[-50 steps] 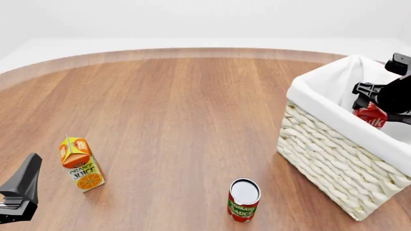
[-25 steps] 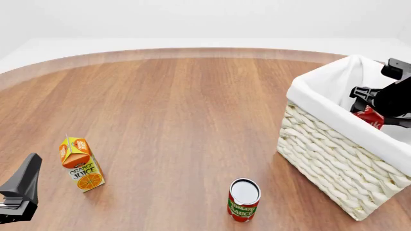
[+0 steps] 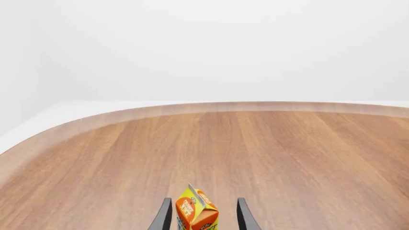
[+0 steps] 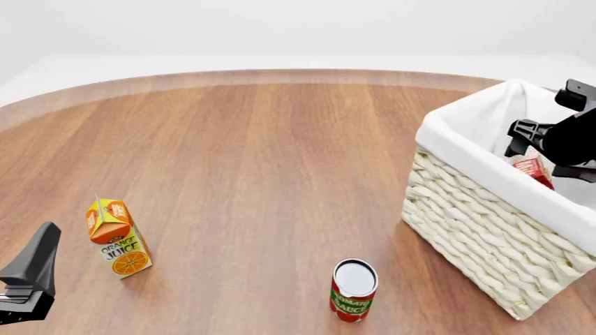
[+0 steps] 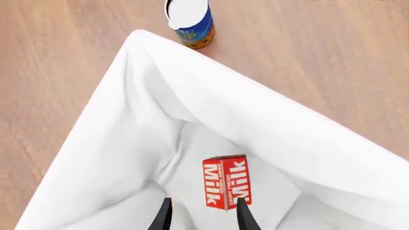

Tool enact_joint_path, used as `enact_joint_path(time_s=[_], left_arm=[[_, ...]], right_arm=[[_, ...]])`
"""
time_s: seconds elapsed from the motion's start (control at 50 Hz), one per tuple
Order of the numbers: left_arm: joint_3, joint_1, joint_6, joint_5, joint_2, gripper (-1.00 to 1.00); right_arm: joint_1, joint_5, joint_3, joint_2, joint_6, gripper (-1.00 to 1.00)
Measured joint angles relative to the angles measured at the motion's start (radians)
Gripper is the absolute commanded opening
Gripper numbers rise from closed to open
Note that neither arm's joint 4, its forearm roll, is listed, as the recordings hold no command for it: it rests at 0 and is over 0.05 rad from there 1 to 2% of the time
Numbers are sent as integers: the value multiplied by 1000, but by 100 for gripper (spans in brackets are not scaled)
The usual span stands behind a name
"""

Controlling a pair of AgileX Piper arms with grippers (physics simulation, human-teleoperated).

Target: Pick the milk and place it in the basket.

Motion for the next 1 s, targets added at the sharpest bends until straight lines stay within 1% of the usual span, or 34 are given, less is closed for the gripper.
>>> enact_joint_path(time_s=[0.26,0.5,1.0], left_arm=[[0,0,0,0,0,100],[0,0,0,0,0,100],[0,0,0,0,0,100]], right_arm=[[5,13,-13,-13,1,100],[13,50,-37,-44,-11,100],[52,194,-134,-165,-53,100]])
